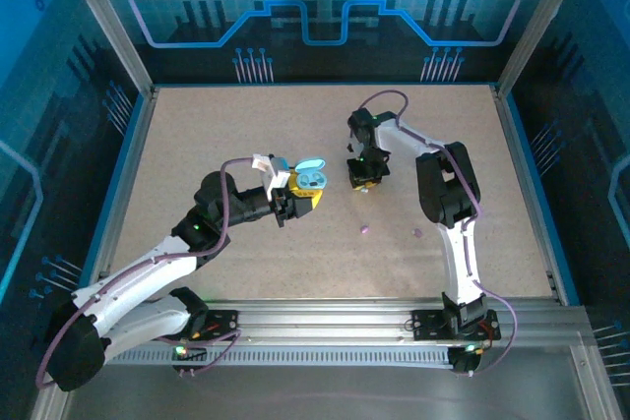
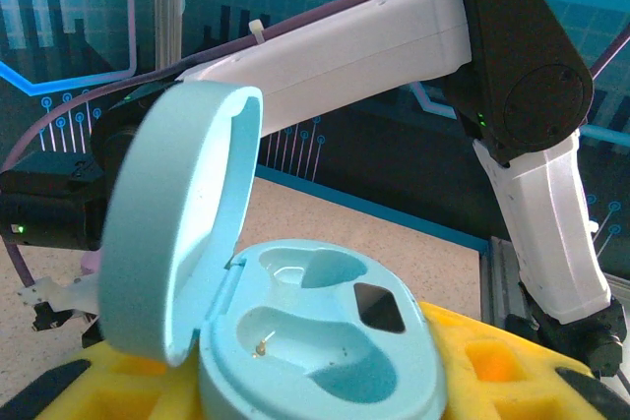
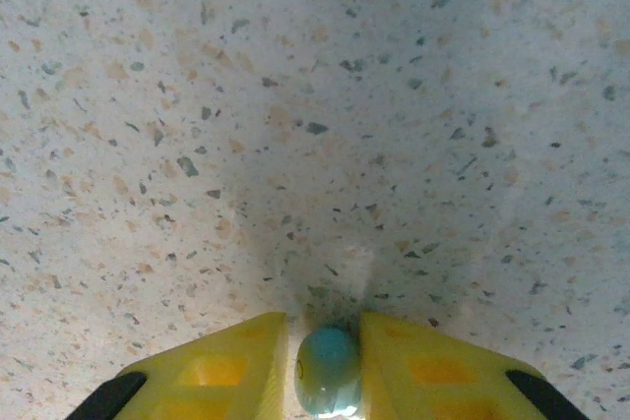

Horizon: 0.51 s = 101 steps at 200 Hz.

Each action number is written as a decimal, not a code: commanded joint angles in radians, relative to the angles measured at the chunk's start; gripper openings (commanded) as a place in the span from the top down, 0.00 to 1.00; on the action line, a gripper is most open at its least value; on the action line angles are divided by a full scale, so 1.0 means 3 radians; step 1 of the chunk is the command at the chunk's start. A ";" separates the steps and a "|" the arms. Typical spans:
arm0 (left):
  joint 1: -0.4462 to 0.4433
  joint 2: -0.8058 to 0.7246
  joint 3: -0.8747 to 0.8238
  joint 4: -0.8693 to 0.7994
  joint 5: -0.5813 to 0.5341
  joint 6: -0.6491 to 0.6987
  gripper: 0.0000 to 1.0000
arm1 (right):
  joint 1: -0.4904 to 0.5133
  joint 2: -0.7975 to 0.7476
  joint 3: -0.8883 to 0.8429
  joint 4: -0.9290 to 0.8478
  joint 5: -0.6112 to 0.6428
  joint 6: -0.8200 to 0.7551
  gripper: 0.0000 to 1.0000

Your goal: Insert the wireless bluetooth earbuds into the charging case

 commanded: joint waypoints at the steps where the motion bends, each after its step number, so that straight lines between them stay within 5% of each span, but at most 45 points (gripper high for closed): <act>1: -0.0015 -0.0061 -0.0042 0.0047 -0.0033 -0.0041 0.70 | 0.0044 0.0096 0.0099 -0.0133 0.0032 -0.0043 0.74; 101: -0.0014 -0.0060 -0.0045 0.0041 -0.0069 -0.0035 0.70 | 0.0030 -0.0042 0.0036 -0.0023 -0.0189 -0.0009 0.81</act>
